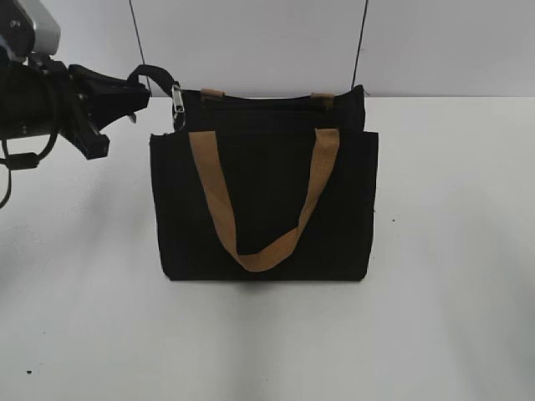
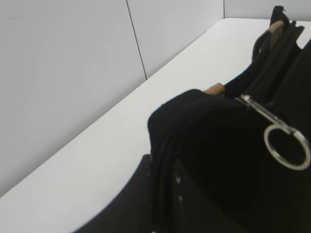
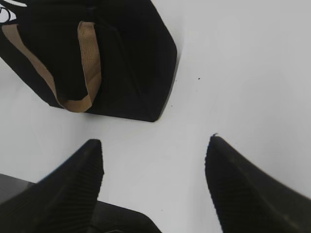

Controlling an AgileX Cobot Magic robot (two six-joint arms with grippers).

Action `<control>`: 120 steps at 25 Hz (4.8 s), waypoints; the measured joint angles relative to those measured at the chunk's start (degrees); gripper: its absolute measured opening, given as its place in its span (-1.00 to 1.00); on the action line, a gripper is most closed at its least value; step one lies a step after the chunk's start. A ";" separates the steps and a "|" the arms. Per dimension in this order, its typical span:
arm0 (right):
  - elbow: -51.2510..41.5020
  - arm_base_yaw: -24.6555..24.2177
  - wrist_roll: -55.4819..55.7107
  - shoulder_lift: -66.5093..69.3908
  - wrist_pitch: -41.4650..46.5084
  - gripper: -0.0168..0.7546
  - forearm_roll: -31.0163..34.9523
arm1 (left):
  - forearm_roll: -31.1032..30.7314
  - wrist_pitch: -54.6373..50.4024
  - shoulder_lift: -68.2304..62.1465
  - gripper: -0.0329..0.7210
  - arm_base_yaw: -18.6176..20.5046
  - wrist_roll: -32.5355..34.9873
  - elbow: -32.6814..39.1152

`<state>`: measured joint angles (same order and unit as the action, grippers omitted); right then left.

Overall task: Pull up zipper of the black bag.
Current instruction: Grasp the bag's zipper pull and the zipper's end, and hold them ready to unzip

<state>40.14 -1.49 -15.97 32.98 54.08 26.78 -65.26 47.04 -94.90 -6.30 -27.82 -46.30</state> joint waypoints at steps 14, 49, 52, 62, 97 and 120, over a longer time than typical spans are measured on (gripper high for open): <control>23.12 24.16 10.58 40.80 -6.73 0.35 -3.64 | 0.21 0.28 0.07 -0.84 0.00 -1.76 0.01; 59.51 45.68 52.25 82.24 -9.96 -0.16 -22.70 | 0.24 1.78 0.07 -0.84 0.00 -2.11 0.06; 59.51 45.68 55.09 82.71 -10.24 -0.39 -24.71 | 0.19 3.28 0.07 -0.84 0.00 -2.11 0.06; 59.53 45.68 53.57 82.36 -9.99 -0.98 -25.69 | 0.19 3.04 0.07 -0.84 -0.06 -2.17 0.06; 59.63 33.34 18.99 77.68 14.27 -0.98 -23.63 | 0.39 -11.63 3.60 -0.84 -0.66 -7.98 0.12; 59.57 30.41 14.05 72.84 15.44 0.15 -26.78 | -1.38 -14.40 3.66 0.09 -0.47 -18.36 0.84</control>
<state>99.71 28.92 -1.92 105.81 69.52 0.00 -66.64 32.63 -91.23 -6.77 -46.18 -45.46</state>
